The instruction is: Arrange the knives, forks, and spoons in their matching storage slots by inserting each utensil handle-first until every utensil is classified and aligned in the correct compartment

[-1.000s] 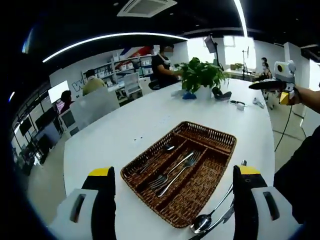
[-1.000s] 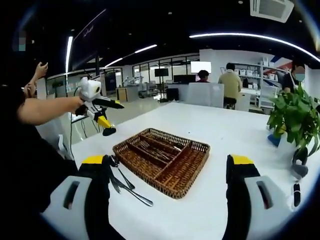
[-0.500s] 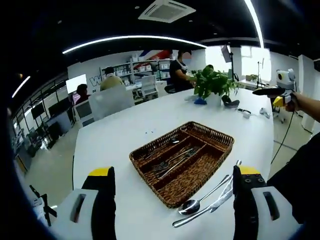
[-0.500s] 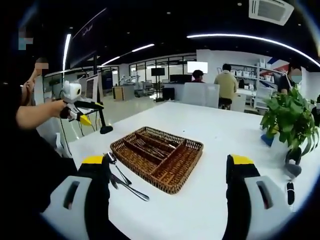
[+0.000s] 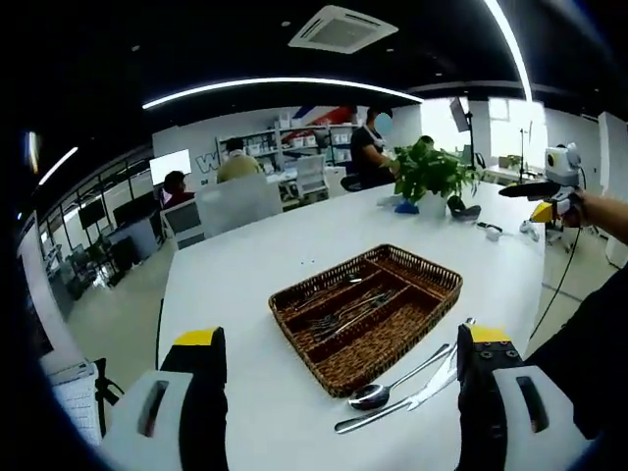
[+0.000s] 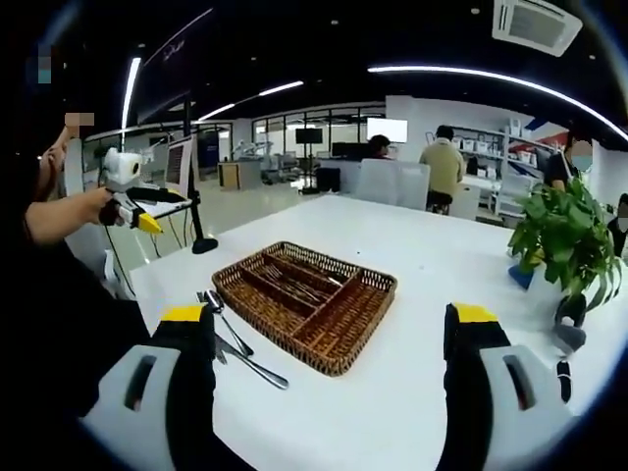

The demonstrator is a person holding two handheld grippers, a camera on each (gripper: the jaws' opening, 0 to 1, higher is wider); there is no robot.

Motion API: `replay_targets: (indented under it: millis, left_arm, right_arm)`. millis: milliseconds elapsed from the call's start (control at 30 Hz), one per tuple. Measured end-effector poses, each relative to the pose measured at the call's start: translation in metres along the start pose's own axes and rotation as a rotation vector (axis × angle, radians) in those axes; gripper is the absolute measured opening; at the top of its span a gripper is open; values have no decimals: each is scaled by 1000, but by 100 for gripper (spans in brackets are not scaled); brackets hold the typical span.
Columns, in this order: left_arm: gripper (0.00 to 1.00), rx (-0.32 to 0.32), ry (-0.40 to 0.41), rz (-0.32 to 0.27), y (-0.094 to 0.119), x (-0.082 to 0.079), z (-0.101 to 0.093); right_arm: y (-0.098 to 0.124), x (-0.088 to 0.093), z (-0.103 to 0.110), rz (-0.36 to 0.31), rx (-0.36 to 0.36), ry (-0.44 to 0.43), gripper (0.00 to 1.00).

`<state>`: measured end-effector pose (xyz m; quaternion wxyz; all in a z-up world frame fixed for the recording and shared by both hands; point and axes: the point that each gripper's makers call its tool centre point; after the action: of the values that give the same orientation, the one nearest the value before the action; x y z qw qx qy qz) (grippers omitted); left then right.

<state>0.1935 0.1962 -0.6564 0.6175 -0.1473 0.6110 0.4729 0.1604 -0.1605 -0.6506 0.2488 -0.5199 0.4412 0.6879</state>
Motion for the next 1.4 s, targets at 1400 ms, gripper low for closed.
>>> replay_targets:
  millis: [1400]
  left_arm:
    - [100, 1, -62, -1, 22, 12, 16]
  right_arm:
    - [-33, -45, 24, -17, -154, 85, 100]
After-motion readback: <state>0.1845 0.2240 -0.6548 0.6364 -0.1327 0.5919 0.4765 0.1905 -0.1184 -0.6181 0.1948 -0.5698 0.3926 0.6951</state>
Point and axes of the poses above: the point that each gripper's makers call its tool centre point, and the gripper's own axes: y roughly backward along the fingers, z roughly to its left, x roughly out of its underside, and after that the axes turned 8 degrees about -y, right-handed
